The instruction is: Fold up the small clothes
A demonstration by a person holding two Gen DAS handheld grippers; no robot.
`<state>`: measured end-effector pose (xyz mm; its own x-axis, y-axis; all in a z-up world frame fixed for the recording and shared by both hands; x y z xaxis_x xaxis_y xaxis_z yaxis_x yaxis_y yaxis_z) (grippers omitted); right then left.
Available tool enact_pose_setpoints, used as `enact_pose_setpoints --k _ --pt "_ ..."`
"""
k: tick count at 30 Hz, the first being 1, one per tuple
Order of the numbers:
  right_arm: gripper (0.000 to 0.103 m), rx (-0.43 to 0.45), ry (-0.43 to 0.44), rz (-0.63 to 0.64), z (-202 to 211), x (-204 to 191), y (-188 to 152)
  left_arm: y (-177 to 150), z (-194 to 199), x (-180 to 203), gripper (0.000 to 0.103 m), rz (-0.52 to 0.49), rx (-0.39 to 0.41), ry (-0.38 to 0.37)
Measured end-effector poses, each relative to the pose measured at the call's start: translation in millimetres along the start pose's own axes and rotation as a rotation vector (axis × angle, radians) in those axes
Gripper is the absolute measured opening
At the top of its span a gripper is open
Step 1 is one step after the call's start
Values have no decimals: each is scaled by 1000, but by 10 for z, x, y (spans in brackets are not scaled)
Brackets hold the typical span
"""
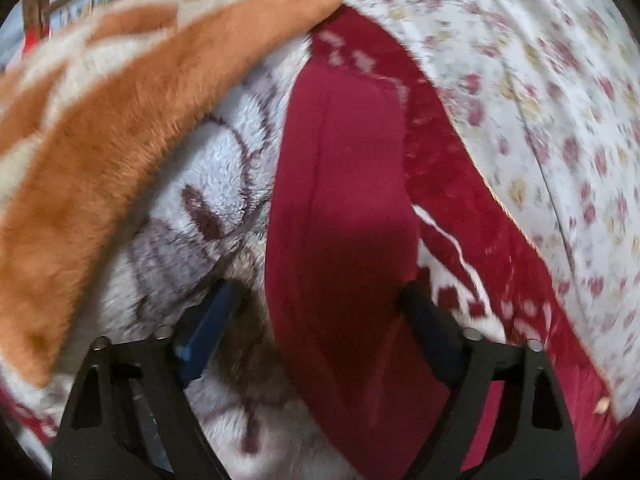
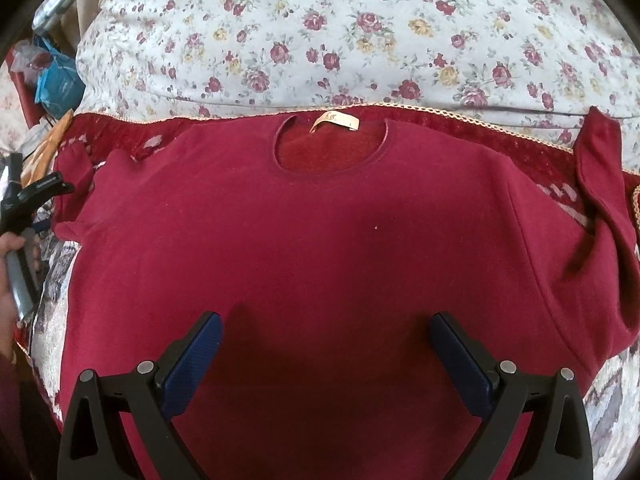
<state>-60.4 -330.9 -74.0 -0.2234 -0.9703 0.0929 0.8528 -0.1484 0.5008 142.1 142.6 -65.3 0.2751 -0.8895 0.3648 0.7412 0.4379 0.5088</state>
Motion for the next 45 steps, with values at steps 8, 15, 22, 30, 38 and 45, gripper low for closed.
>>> enact_pose_setpoints --k 8,15,22,30,38,45 --pt "103 7 -7 17 -10 -20 -6 86 -65 203 9 11 13 -178" --pt "103 3 20 -25 23 35 21 -128 579 1121 5 -193 60 -365" --pt "103 70 39 -129 252 304 206 -1120 1166 2445 5 -471 -20 -576" --pt "103 101 11 -239 320 714 335 -2571 774 3149 7 -667 -288 -583" --pt "103 94 26 -273 337 812 321 -2578 1238 2926 60 -743 -308 -588" --pt "103 96 77 -163 290 433 273 -1741 1317 1906 70 -615 -55 -319"
Point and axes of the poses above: each gripper's, at about its wrist camera, not at the fingertips, and z roughly against the way its jaws point, x to its right, y to its top, the point moved 9 cm from there along -z, roughly the way its jaws point, and after that the axes turned 15 degrees about -y, right-handed, at the moved point
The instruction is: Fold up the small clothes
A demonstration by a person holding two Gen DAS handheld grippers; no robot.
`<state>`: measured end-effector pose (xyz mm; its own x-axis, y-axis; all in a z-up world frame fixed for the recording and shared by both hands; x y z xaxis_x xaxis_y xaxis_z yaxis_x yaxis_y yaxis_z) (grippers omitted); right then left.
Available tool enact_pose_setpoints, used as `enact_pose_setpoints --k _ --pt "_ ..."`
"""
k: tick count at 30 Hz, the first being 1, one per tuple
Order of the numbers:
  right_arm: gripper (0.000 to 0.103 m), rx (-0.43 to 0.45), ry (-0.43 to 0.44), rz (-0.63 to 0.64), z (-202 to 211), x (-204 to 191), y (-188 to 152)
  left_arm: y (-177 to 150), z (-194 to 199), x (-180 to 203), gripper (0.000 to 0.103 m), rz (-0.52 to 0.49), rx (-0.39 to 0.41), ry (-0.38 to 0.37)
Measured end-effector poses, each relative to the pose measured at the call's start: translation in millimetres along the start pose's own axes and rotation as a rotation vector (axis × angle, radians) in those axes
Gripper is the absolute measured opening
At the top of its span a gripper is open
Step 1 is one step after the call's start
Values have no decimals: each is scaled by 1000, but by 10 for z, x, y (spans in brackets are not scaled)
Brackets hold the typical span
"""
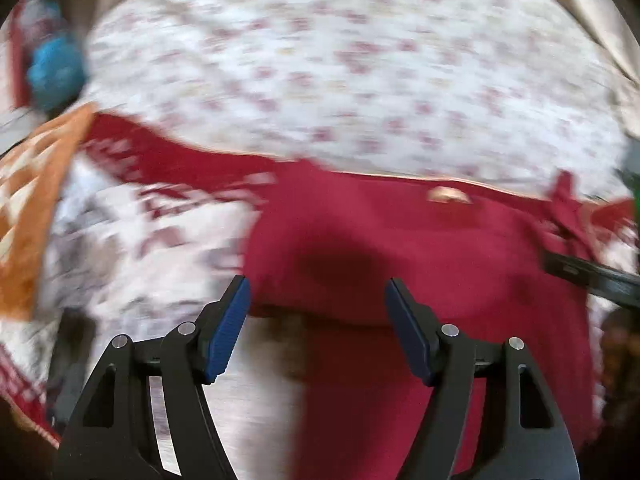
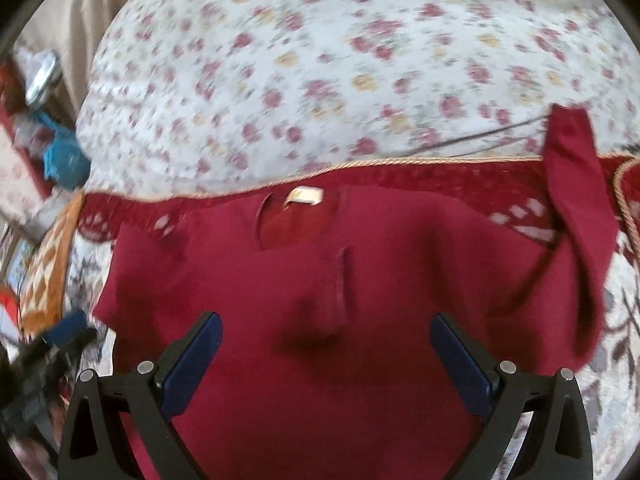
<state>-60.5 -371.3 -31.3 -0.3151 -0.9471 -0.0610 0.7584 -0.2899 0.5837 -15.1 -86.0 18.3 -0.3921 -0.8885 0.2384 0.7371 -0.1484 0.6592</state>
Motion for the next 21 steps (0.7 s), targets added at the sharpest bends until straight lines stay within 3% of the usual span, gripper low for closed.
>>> enact_pose_setpoints --k 4,7,9,11,12,13,14,15,18,21 --pt "103 19 -66 35 -83 2 9 -165 -118 -461 70 140 -46 27" --pt "98 23 -93 96 -239 -35 52 -165 -191 -492 70 163 -54 19" --pt "84 11 -112 135 -397 -64 74 -155 -178 -481 70 144 -47 27" --pt "51 -15 -139 171 -600 -120 88 -164 -183 -495 70 125 -45 48" --pt "49 -23 -132 174 -692 -146 91 -153 -217 -492 70 121 -49 53" --pt "37 9 -130 158 -693 -153 130 -138 -256 -493 70 123 -52 55" --pt "13 38 -141 166 -666 -175 169 -138 -265 -506 70 130 -53 55" --pt "6 47 -152 182 -639 -188 187 -134 -259 -522 70 140 -48 54" --pt "5 72 -113 179 -453 -145 262 -87 -216 -543 70 151 -20 49" --pt "5 118 -152 159 -220 68 349 -72 -182 -534 70 141 -5 52"
Point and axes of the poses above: each gripper's, at about its wrist camera, not at the fingertips, and z roughly against the way its jaws point, x to its right, y to its top, the point moved 9 cm from there along -z, roughly the way its jaws point, and after that the axes turned 15 degrees about -y, right-handed, at the moved point
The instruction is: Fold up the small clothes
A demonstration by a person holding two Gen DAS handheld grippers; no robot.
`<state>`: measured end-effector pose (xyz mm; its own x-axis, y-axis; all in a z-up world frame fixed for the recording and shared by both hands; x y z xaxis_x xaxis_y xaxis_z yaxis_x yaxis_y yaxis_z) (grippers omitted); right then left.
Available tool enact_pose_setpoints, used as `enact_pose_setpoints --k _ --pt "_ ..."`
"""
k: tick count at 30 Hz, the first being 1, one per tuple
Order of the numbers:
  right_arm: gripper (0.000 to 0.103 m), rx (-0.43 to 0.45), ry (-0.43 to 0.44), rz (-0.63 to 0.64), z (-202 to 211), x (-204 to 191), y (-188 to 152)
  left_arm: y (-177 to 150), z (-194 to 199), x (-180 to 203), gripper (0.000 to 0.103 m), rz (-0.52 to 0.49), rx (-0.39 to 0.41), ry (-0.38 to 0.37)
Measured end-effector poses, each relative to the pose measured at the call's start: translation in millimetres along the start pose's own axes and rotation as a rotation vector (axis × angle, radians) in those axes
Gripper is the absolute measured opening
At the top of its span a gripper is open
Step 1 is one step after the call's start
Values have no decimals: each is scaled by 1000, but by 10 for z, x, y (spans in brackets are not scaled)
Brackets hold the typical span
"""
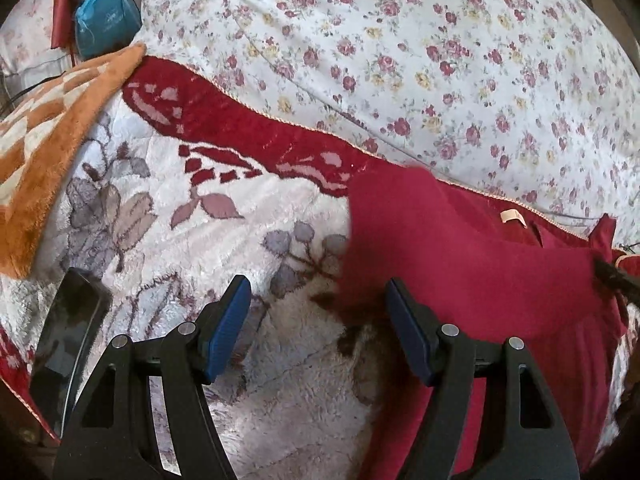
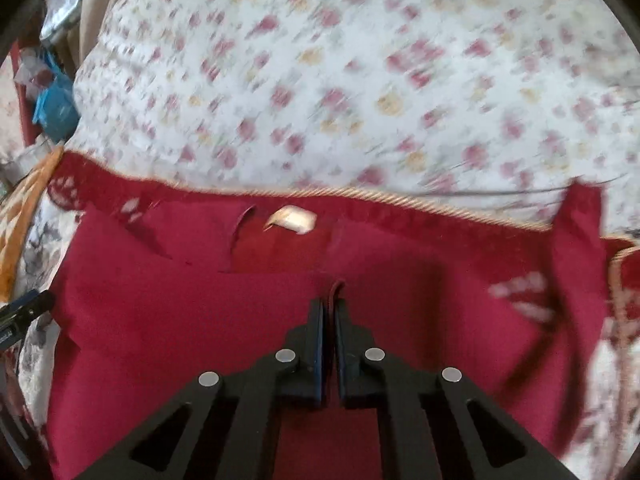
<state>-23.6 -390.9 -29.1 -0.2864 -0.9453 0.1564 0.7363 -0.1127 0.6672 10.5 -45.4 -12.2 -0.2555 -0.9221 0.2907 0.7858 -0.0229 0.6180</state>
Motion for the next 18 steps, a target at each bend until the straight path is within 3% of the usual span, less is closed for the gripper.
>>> enact_pose_setpoints --k 5,7,9,10,12,13,14,18 --pt "5 5 -185 -61 135 706 41 -57 -53 51 70 -37 -35 17" --pt "5 -51 -212 -60 33 790 -46 -82 -74 64 70 -46 -50 18" --pt "5 -165 -293 -38 -152 888 -196 -102 -82 79 70 -51 -59 6" --pt "8 -169 -301 -41 -164 894 -194 -113 -90 89 70 -53 -66 -1" --pt "27 -118 -259 -71 -48 846 -122 -144 -125 124 70 -58 -88 -19" --pt "48 -84 -209 -80 36 726 -34 -162 -150 148 70 -58 -103 -32" --pt "59 -61 -157 -79 82 585 58 -183 -176 174 70 -59 -120 -46" --pt "60 -19 125 59 225 -425 335 -214 -288 222 70 -65 -146 -39"
Point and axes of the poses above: each gripper's, at about its wrist camera, not at the fingertips, and z roughly against the way its jaws point, x to its right, y to its top, the point moved 9 cm from there along -z, roughly the way its jaws point, and after that the axes turned 15 degrees about -y, right-handed, at the moved point
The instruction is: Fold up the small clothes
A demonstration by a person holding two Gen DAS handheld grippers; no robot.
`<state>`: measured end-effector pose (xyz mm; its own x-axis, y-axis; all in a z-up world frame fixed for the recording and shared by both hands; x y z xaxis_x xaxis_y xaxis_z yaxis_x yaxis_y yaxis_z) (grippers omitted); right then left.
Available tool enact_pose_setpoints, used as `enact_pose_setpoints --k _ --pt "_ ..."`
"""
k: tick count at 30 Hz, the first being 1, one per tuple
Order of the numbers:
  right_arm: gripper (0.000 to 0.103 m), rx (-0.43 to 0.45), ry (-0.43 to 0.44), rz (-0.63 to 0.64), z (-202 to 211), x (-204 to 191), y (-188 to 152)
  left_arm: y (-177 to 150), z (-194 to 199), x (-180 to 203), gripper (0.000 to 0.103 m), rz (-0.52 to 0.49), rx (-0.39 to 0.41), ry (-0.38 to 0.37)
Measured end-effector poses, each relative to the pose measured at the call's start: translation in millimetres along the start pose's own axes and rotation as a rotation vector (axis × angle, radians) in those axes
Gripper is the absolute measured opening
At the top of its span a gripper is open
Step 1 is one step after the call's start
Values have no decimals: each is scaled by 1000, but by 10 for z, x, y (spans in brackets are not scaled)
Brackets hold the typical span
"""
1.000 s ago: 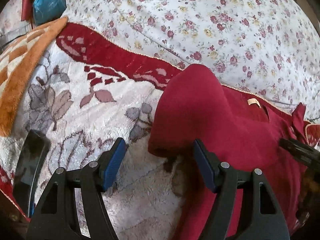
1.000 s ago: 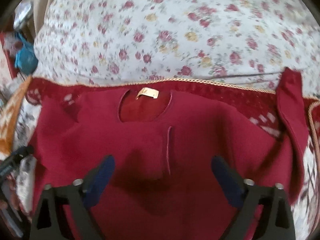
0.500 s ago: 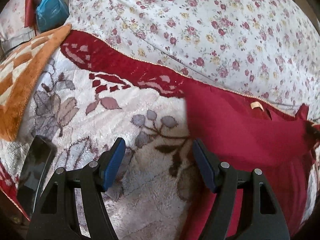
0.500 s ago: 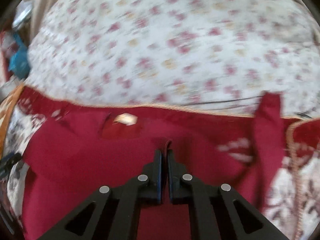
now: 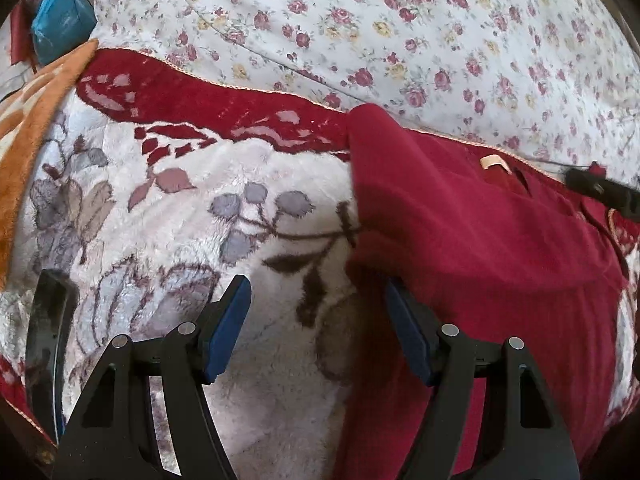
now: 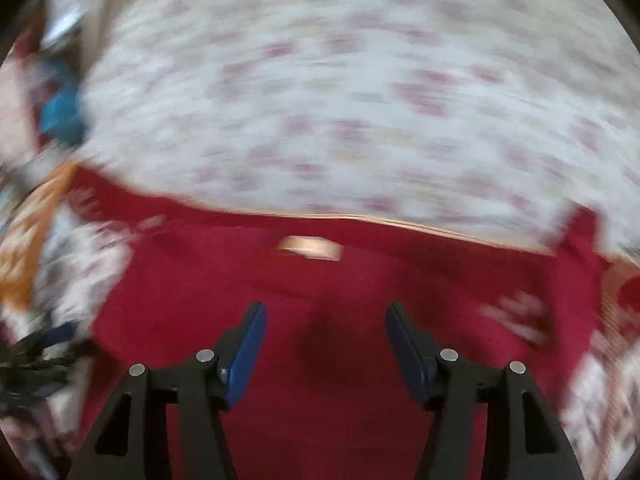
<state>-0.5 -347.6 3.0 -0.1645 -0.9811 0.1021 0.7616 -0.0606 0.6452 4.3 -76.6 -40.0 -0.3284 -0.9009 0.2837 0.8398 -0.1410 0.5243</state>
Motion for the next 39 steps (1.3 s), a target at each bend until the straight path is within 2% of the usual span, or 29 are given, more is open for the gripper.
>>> enact_pose_setpoints --k 2,5,8,11,14,16,19,21,23,24,26,27,28,29,32,34,36,39 --pt "60 1 104 79 -95 -554 102 33 -65 -7 70 11 -4 -3" --pt "60 -6 127 169 -380 -1149 192 92 -145 -108 71 16 -2 41" --pt "59 -64 178 212 -702 -1553 188 84 -139 -205 71 86 -6 -13" --pt "58 -84 217 242 -944 -1875 203 66 -112 -272 71 103 -19 -22" --pt "58 -63 198 262 -1075 -2020 228 31 -45 -294 71 114 -22 -26" --pt "58 -63 203 254 -1018 -1970 253 16 9 -297 71 115 -20 -25" --pt "58 -49 180 187 -774 -1655 276 27 138 -285 71 109 3 -24" --pt "58 -45 190 164 -525 -1433 152 94 265 -264 71 84 58 8" --pt "58 -50 204 180 -407 -1375 -6 163 324 -220 71 62 101 40" --pt "58 -72 181 209 -421 -1372 -154 195 332 -190 71 57 116 46" --pt "60 -105 125 248 -559 -1419 -355 229 300 -95 71 39 134 40" --pt "61 -51 102 235 -564 -1437 -357 228 273 -21 71 19 133 37" --pt "61 -32 87 225 -546 -1434 -350 230 252 0 71 6 133 36" --pt "61 -48 77 218 -524 -1415 -349 230 227 63 71 -10 133 32" --pt "61 -89 134 146 -310 -1222 -339 245 152 243 71 -33 124 -10" --pt "61 -76 72 131 -214 -963 -381 271 110 330 71 -36 129 -26" --pt "61 -72 -47 134 -169 -571 -463 282 20 381 71 -34 115 -34" --pt "61 -115 -151 86 -229 23 -603 251 -135 369 71 -30 81 2"
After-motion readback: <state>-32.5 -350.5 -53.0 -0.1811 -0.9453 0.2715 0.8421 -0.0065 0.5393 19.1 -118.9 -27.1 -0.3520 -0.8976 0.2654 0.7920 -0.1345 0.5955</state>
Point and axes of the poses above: each gripper's, at about its wrist camera, not at the fingertips, and z roughly against the way its jaws point, x to its right, y to its top, the point moved 9 cm from there along -z, roughly the way its jaws point, and after that the axes turned 15 degrees about -y, right-handed, at the moved point
